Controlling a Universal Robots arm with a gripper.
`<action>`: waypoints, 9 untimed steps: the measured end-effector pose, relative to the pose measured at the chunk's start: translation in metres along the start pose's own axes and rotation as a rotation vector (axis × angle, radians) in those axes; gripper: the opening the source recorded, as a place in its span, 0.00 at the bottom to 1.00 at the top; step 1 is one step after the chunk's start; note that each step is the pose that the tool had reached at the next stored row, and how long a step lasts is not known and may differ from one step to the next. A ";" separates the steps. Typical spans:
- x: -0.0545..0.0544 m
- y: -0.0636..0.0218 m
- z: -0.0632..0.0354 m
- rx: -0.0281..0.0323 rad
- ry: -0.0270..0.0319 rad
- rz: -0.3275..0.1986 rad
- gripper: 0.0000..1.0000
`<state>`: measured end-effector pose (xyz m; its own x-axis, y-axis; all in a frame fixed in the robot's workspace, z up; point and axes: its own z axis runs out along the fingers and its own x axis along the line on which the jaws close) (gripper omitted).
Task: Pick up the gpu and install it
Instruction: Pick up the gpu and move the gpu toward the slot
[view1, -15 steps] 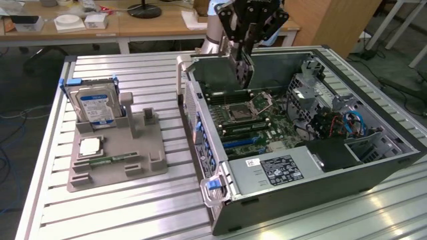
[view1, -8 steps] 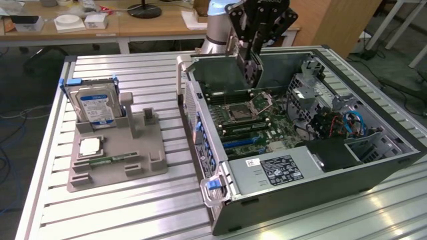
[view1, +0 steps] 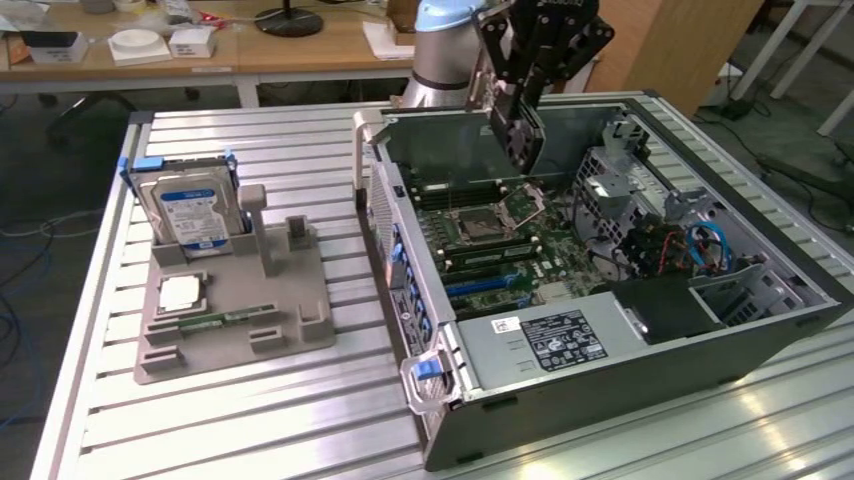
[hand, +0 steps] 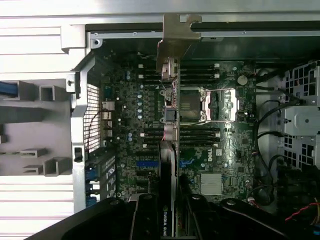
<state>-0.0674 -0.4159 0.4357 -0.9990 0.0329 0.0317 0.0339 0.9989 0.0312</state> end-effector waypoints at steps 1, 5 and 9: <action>-0.003 0.0001 -0.0001 0.0000 0.0000 0.000 0.26; -0.013 0.0004 -0.0002 0.0000 -0.0010 0.000 0.26; -0.019 0.0006 -0.0002 -0.0001 -0.0028 0.000 0.26</action>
<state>-0.0484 -0.4159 0.4353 -0.9990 0.0328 0.0289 0.0337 0.9989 0.0313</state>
